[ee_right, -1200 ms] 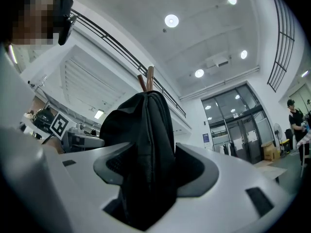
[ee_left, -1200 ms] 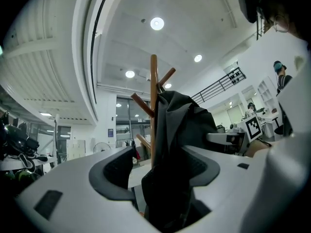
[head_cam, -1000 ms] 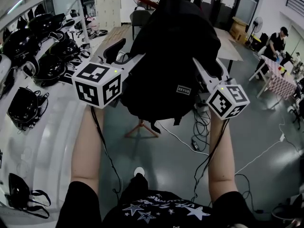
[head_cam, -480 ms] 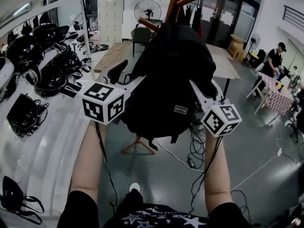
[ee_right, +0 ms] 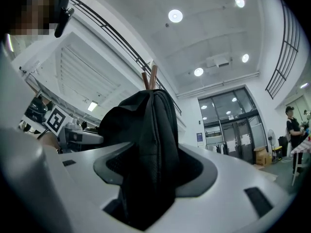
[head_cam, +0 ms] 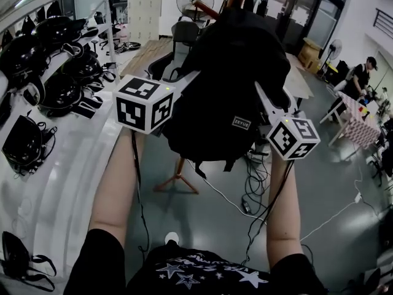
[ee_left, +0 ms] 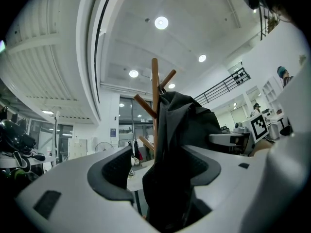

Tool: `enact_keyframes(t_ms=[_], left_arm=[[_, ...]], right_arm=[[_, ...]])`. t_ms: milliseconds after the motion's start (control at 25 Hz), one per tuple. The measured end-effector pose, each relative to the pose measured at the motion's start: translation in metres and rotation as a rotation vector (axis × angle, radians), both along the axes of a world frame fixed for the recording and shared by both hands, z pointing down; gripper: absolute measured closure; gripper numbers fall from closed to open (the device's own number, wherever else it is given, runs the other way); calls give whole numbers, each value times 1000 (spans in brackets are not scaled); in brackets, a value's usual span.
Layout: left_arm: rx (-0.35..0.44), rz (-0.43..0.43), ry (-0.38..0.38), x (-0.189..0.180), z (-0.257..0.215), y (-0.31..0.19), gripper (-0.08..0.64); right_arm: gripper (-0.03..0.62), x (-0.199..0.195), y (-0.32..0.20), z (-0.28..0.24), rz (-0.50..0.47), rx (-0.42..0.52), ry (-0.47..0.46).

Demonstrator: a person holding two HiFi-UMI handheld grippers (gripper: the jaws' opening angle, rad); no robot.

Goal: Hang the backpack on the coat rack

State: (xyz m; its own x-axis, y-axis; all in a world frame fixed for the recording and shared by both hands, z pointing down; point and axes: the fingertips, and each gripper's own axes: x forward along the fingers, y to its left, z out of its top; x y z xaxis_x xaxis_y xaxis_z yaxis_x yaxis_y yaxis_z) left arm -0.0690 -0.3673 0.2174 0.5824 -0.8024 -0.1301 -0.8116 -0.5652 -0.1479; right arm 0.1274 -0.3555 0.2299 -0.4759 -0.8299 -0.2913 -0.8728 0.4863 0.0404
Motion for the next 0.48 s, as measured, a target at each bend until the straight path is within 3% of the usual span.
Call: enact_keyframes(t_ms=[480], left_arm=[[-3, 24, 21, -21, 6, -77, 245]], right_arm=[[333, -2, -84, 9, 52, -21, -2]])
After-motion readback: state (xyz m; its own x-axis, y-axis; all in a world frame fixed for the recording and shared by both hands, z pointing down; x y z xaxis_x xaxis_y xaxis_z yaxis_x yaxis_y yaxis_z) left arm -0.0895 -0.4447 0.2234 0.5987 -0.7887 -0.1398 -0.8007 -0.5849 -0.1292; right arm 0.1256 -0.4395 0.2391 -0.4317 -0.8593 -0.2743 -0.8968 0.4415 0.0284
